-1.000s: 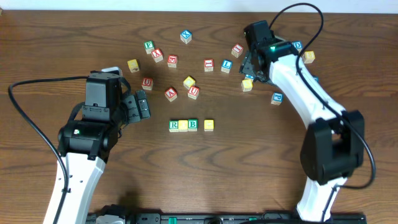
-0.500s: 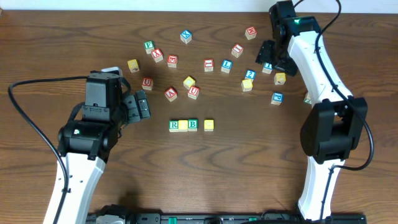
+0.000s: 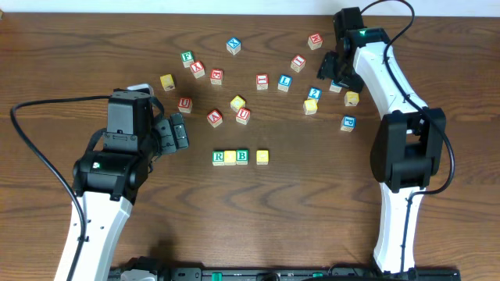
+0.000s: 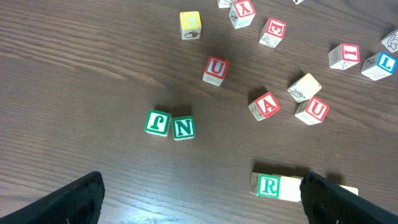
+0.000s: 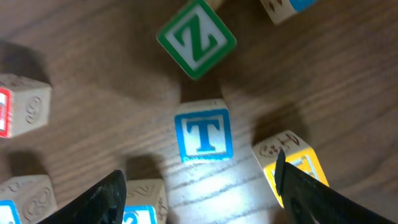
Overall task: Spell out ROBOT
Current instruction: 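Move the right gripper back toward the blocks at the rear, then lower the right gripper onto the blue T block and close it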
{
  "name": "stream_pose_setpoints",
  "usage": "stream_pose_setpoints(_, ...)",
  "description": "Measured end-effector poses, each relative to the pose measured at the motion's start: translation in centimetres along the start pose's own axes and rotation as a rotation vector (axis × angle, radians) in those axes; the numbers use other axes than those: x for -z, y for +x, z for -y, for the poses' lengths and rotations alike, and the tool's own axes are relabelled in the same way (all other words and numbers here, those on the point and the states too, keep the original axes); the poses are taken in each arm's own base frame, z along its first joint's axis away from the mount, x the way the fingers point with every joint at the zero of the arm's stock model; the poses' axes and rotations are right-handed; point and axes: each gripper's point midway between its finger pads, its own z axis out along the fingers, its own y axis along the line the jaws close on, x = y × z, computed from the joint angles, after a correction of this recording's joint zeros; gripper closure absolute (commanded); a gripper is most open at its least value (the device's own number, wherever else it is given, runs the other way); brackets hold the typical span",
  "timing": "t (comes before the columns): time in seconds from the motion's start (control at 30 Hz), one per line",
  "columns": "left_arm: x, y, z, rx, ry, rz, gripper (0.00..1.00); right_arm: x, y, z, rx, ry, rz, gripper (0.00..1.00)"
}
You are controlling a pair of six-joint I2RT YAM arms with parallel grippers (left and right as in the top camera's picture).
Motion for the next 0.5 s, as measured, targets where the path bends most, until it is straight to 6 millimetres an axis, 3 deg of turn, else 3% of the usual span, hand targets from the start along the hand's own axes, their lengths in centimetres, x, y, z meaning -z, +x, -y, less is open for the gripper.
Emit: stream_pose_setpoints(0.5,0.0,0.0,0.0,0.0,0.0,0.0,0.02,-0.3,-1.2,-0.2,-0.005,0.003,0.053,0.3)
